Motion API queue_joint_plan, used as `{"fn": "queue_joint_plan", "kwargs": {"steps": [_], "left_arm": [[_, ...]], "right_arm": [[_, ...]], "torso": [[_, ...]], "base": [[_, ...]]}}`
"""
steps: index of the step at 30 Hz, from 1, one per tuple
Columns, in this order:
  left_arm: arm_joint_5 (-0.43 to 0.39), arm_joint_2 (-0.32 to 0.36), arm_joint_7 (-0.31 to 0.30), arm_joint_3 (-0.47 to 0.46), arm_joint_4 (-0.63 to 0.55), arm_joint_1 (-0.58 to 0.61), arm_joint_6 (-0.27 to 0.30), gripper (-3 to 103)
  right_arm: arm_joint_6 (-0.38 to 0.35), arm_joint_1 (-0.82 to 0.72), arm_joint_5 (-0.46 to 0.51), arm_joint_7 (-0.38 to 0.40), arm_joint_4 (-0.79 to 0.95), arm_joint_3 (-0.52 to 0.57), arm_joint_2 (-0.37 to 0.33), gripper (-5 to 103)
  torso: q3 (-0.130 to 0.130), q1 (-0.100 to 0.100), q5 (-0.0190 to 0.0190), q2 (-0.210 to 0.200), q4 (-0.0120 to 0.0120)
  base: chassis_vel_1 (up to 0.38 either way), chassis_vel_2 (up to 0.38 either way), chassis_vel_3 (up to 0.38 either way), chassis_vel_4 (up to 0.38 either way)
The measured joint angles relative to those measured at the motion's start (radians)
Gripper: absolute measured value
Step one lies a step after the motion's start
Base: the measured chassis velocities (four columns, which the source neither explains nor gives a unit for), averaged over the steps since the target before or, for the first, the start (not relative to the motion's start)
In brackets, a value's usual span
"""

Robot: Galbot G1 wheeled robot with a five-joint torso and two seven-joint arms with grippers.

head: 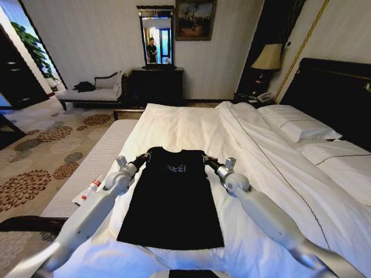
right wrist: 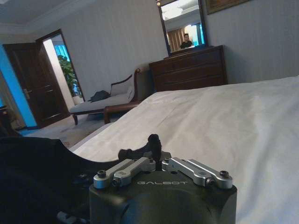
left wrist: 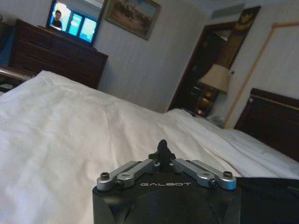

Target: Fold the clothes on the bed.

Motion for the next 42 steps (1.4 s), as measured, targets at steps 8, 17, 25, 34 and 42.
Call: {"fn": "queue_joint_plan", "kwargs": {"steps": [8,17,25,34,42], "left_arm": [[0.029,0.052,-0.024,-0.078,-0.158,0.179,-0.009,1],[0.084,0.093,-0.031,-0.236,-0.309,0.440,-0.012,1],[0.156,0.092,0.005,-0.348,-0.359,0.655,-0.026,1],[0.274,0.015,0.048,-0.388,-0.376,0.823,-0.066,1],[0.316,-0.024,0.059,-0.406,-0.382,0.899,-0.085,1]], "right_arm": [[0.010,-0.136,-0.013,-0.003,0.103,0.068,-0.043,1],[0.038,-0.311,-0.065,-0.022,0.190,0.132,-0.055,1],[0.052,-0.492,-0.163,-0.034,0.250,0.169,-0.016,1],[0.091,-0.667,-0.314,-0.062,0.273,0.220,0.040,1],[0.129,-0.757,-0.381,-0.084,0.275,0.233,0.067,1]], "torso": [[0.000,0.000,0.0000,0.000,-0.0001],[0.000,0.000,0.0002,0.000,-0.0001],[0.000,0.000,0.0004,0.000,0.0004],[0.000,0.000,0.0000,0.000,0.0000],[0.000,0.000,0.0001,0.000,-0.0001]], "base": [[0.000,0.000,0.000,0.000],[0.000,0.000,0.000,0.000],[0.000,0.000,0.000,0.000],[0.000,0.000,0.000,0.000],[0.000,0.000,0.000,0.000]]}}
